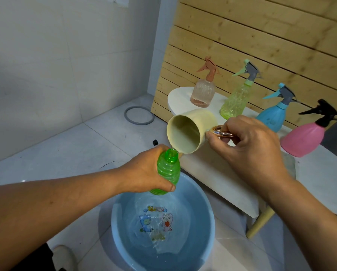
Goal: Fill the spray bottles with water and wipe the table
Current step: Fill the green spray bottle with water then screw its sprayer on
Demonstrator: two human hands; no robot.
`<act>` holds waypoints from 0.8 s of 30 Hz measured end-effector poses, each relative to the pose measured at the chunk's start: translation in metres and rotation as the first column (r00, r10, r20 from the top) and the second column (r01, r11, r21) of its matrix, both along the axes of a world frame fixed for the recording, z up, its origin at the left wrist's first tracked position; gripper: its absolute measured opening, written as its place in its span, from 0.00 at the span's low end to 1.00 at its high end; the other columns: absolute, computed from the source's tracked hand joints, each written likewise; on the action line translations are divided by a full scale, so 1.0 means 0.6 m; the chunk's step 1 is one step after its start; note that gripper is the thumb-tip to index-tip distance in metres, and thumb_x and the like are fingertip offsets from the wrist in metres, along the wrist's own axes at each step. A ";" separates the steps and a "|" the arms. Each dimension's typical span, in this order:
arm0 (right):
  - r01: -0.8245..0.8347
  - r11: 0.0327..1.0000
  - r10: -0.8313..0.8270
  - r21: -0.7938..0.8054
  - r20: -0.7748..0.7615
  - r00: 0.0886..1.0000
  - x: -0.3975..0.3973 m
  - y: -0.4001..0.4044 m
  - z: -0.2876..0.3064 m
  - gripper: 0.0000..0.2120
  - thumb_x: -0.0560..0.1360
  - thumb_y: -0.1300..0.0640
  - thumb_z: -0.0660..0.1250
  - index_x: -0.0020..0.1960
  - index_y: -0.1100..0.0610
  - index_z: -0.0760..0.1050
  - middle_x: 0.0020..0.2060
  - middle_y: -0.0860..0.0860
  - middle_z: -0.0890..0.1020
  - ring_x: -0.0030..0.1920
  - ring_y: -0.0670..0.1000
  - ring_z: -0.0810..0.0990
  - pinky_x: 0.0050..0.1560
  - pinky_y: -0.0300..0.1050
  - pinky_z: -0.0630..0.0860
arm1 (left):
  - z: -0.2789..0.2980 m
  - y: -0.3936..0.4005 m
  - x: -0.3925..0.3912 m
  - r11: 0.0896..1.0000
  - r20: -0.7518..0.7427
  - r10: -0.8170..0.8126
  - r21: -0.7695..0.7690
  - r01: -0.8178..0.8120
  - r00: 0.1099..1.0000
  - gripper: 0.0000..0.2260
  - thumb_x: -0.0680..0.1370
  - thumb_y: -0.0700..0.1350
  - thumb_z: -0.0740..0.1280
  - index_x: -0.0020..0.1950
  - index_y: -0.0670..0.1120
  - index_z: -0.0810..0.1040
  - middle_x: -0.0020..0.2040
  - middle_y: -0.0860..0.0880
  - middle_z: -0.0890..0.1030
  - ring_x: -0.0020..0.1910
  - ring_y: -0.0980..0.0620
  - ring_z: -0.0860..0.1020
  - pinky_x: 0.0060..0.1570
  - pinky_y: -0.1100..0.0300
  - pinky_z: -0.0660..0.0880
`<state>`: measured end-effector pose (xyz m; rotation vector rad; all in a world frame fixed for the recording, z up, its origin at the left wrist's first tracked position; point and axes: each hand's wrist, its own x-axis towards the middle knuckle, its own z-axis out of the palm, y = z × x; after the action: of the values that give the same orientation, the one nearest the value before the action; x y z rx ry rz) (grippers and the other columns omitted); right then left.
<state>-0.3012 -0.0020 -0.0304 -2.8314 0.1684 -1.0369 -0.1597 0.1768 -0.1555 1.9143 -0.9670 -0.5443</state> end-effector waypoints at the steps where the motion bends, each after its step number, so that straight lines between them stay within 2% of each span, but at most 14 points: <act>1: 0.000 1.000 0.000 -0.009 0.003 1.000 0.000 -0.001 -0.001 0.15 0.75 0.48 0.73 0.35 0.51 0.73 0.30 0.45 0.70 0.34 0.50 0.68 0.33 0.46 0.61 | -0.001 0.000 0.000 1.000 -0.002 0.002 -0.001 -0.002 1.000 0.33 0.59 0.56 0.84 0.57 0.68 0.69 0.50 0.63 0.80 0.49 0.68 0.79 0.38 0.74 0.74; 6: -0.013 0.999 0.013 -0.050 0.005 1.000 0.001 -0.004 -0.004 0.16 0.75 0.47 0.73 0.35 0.50 0.70 0.31 0.44 0.69 0.35 0.50 0.68 0.34 0.46 0.63 | -0.001 0.000 0.000 1.000 -0.005 0.002 0.000 -0.002 1.000 0.34 0.59 0.56 0.84 0.58 0.68 0.69 0.51 0.60 0.80 0.49 0.67 0.79 0.41 0.70 0.77; 12: -0.044 0.994 0.047 -0.104 0.030 0.998 0.002 -0.006 -0.005 0.15 0.76 0.48 0.73 0.36 0.49 0.70 0.31 0.45 0.69 0.35 0.50 0.69 0.33 0.49 0.67 | -0.002 0.000 0.001 1.000 -0.013 0.004 -0.002 -0.004 1.000 0.34 0.59 0.56 0.84 0.57 0.68 0.69 0.51 0.59 0.80 0.50 0.68 0.79 0.39 0.72 0.76; 24: -0.023 0.970 0.052 -0.242 0.113 0.992 0.003 -0.004 -0.007 0.16 0.77 0.46 0.70 0.36 0.53 0.74 0.32 0.48 0.71 0.35 0.53 0.69 0.33 0.46 0.64 | -0.002 -0.001 -0.001 1.000 -0.019 0.011 -0.010 -0.011 1.000 0.34 0.59 0.57 0.84 0.56 0.69 0.68 0.50 0.63 0.80 0.50 0.68 0.78 0.38 0.73 0.75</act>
<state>-0.2993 -0.0045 -0.0345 -2.9567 -0.0253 -1.2950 -0.1601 0.1759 -0.1565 1.9012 -0.9446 -0.5499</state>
